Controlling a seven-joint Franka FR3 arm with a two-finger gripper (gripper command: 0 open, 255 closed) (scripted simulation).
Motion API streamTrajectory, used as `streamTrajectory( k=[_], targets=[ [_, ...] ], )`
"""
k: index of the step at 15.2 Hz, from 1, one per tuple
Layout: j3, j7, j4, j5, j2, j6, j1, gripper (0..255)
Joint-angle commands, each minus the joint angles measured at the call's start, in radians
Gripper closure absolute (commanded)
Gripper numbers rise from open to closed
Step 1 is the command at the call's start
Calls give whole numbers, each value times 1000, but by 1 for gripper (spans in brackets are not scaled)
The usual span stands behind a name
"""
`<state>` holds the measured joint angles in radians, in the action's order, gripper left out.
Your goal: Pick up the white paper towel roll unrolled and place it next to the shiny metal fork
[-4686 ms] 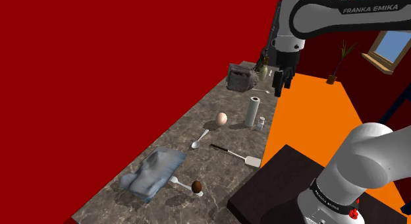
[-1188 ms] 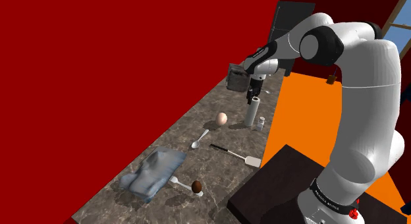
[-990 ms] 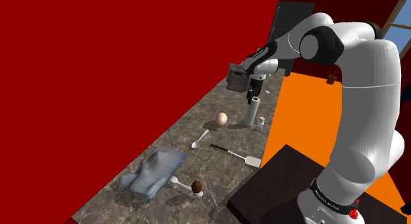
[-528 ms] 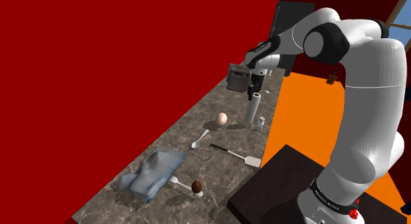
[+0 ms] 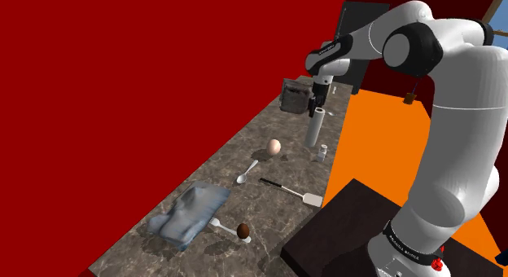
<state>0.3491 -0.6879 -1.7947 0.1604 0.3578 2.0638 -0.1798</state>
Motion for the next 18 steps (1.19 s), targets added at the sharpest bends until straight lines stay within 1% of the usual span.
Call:
streamTrajectory(
  k=[1, 18],
  targets=[
    [2, 3, 16, -5, -10, -25, 1, 255],
    [14, 28, 156, -38, -78, -228, 4, 255]
  ],
)
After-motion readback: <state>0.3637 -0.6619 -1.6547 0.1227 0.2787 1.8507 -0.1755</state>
